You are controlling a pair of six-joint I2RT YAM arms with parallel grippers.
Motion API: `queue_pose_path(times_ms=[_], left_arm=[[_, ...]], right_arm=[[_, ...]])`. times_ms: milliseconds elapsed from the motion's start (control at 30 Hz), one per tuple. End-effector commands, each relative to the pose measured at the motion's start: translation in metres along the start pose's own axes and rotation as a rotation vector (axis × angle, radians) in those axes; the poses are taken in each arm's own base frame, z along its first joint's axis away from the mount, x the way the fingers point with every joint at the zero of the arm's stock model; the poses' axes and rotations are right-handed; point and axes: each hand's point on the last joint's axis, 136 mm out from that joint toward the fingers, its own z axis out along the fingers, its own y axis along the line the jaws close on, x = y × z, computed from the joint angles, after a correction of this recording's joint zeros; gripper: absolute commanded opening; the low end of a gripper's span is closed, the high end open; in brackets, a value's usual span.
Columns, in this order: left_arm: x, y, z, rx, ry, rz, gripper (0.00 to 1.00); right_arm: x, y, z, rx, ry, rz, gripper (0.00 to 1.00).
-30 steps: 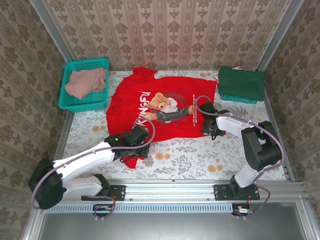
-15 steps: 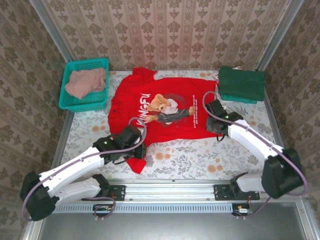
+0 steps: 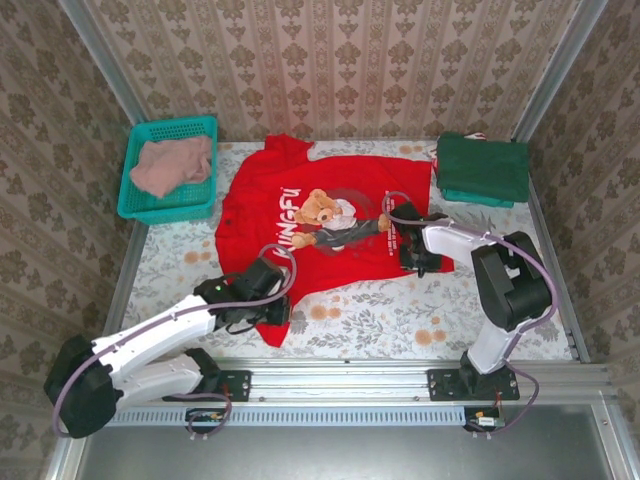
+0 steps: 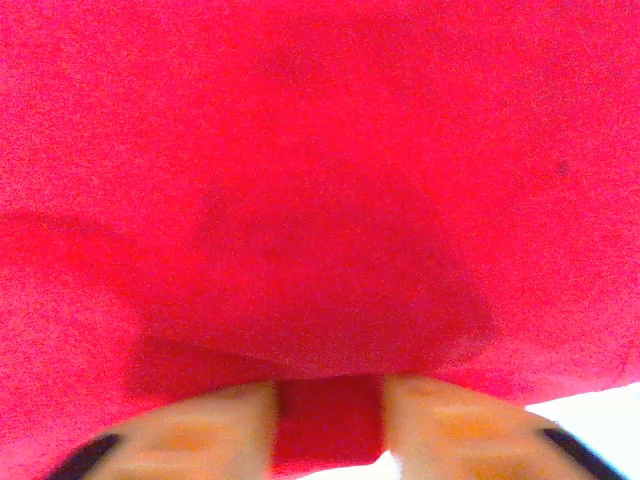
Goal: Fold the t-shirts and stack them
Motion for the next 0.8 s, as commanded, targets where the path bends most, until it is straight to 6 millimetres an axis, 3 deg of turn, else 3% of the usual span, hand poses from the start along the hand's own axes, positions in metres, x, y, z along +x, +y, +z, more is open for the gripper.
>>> queue_pose_path(times_ms=[0, 67, 100, 333, 400, 467, 533, 567, 600, 667, 700, 767], left_arm=[[0.004, 0.005, -0.005, 0.006, -0.001, 0.011, 0.0], [0.004, 0.007, -0.005, 0.008, -0.004, 0.005, 0.0], [0.005, 0.007, -0.005, 0.01, -0.004, 0.002, 0.0], [0.005, 0.012, -0.001, -0.013, 0.007, 0.006, 0.0], [0.006, 0.012, 0.002, -0.013, 0.017, 0.013, 0.0], [0.006, 0.011, 0.004, -0.014, 0.028, 0.018, 0.0], [0.006, 0.01, 0.006, -0.01, 0.036, 0.022, 0.0], [0.006, 0.008, 0.007, -0.003, 0.039, 0.024, 0.0], [0.006, 0.007, 0.008, 0.003, 0.041, 0.027, 0.0], [0.006, 0.006, 0.01, 0.007, 0.045, 0.026, 0.0], [0.006, 0.006, 0.011, 0.007, 0.049, 0.026, 0.0], [0.007, 0.006, 0.013, 0.003, 0.056, 0.026, 0.0]], right_arm=[[0.001, 0.0, 0.004, 0.0, 0.01, 0.031, 0.15], [-0.001, -0.003, -0.003, -0.002, -0.006, 0.033, 0.02], [-0.003, -0.006, -0.011, 0.0, -0.018, 0.034, 0.0], [-0.011, -0.009, -0.107, -0.017, -0.092, -0.073, 0.0], [-0.017, -0.007, -0.121, -0.024, -0.098, -0.093, 0.0], [-0.032, -0.004, -0.126, -0.015, -0.112, -0.111, 0.0], [-0.057, 0.002, -0.115, -0.024, -0.105, -0.112, 0.0], [-0.07, 0.004, -0.11, -0.021, -0.105, -0.105, 0.1], [-0.088, 0.001, -0.102, 0.014, -0.12, -0.088, 0.28], [-0.111, 0.004, -0.088, 0.041, -0.123, -0.106, 0.36], [-0.118, 0.001, -0.082, 0.072, -0.116, -0.105, 0.47], [-0.12, -0.007, -0.085, 0.123, -0.116, -0.109, 0.48]])
